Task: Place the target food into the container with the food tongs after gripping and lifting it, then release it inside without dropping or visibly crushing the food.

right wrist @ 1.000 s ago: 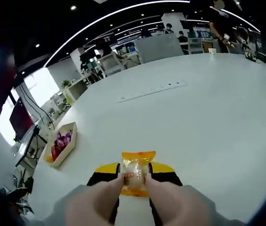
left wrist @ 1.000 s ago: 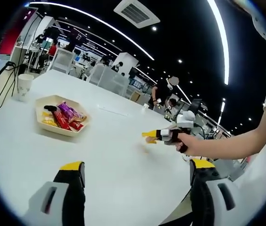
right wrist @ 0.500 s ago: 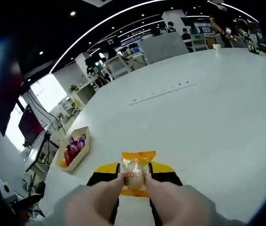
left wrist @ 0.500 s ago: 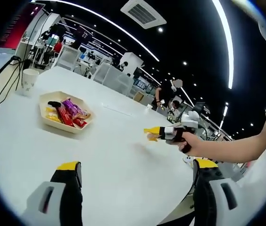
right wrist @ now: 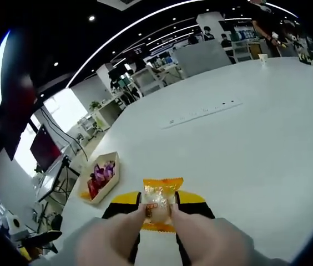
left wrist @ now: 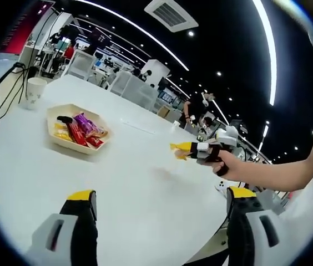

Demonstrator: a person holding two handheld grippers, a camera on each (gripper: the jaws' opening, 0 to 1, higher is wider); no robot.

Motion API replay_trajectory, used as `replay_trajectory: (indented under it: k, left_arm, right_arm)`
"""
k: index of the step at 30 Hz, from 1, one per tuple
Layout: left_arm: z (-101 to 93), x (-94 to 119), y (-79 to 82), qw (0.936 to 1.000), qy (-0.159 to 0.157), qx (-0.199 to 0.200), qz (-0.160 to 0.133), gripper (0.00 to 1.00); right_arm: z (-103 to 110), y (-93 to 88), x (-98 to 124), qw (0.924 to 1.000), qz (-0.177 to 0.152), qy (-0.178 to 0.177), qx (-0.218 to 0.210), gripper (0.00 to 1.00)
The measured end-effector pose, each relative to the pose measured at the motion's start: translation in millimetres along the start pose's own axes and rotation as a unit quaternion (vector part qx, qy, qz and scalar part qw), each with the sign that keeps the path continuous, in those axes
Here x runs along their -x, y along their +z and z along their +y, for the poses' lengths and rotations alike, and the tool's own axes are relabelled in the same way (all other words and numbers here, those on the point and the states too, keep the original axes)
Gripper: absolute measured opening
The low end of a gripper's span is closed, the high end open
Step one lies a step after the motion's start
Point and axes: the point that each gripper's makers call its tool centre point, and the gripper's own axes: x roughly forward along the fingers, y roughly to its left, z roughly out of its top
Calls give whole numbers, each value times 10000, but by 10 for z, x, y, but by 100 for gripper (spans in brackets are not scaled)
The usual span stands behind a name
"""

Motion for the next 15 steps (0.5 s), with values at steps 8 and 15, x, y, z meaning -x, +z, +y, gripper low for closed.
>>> replay_trajectory:
  k: [8,15]
  left_arm:
    - [8,7,-26,10000,28,17,63,99]
    - [-6,-10,0,9999,-28,132,48,99]
  right_arm:
    - [122,87,-33,9998,-90,202,-27,24]
    - [253,136,-41,9993,-101,366,65,24]
